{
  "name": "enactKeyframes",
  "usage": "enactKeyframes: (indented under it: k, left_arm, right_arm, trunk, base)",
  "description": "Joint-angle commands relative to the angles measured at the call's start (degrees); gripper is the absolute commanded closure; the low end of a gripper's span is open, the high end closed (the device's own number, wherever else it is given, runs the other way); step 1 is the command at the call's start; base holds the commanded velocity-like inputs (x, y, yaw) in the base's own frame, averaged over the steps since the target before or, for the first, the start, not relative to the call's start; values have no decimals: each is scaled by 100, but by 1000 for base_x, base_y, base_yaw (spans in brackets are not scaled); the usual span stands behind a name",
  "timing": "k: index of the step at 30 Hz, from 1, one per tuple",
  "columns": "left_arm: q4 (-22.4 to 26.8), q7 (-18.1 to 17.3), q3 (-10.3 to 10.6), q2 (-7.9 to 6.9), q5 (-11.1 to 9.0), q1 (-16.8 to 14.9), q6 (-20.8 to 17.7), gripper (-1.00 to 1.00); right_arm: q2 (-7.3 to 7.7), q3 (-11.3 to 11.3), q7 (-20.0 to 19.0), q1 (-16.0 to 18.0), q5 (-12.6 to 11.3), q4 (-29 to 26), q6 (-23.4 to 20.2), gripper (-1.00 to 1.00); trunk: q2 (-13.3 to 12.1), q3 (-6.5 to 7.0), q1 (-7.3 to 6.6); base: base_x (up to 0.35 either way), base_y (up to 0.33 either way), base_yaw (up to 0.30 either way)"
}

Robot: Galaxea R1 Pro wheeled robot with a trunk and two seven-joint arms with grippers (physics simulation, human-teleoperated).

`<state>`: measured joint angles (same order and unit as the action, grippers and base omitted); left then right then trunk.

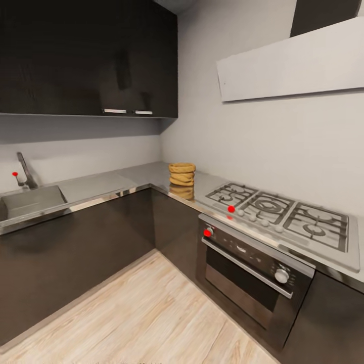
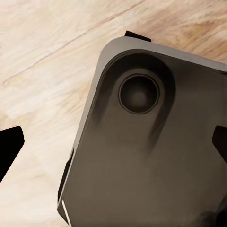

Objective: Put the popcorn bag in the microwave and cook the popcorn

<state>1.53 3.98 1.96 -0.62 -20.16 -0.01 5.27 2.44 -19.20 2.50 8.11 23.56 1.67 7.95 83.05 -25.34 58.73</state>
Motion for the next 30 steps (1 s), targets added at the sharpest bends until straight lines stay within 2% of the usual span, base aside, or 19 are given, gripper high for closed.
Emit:
enactKeyframes:
  k: [1,8,21,22,23,25,30]
  left_arm:
    - [5,15,21,1,-27,1,9,-100]
    - [5,-59,46,-6,-27,1,-64,-100]
    - [5,-74,59,1,-6,1,-70,-100]
    - [5,-98,59,1,-6,1,-70,-100]
    - [2,-333,64,-9,-4,1,-70,-100]
    - [-2,-486,66,-14,-5,1,-70,-100]
    - [-4,-522,61,-17,-5,1,-77,-100]
  right_arm:
    - [2,-42,27,7,61,18,31,-100]
    - [8,-39,30,7,61,18,40,-100]
    - [28,-40,29,7,52,18,41,-100]
    - [35,-40,25,7,52,18,30,-100]
    - [47,-40,16,7,52,18,19,-100]
    - [41,-40,15,7,52,18,17,-100]
    - [27,-40,20,7,46,18,21,-100]
  trunk:
    - [3,-5,0]
    - [3,-5,0]
    - [3,-5,0]
    - [3,-5,0]
    - [3,-5,0]
    - [3,-5,0]
    - [3,-5,0]
  base:
    - [0,0,283]
    - [122,103,252]
    - [263,250,7]
    - [263,264,0]
    - [263,264,0]
    - [263,264,0]
    - [263,264,0]
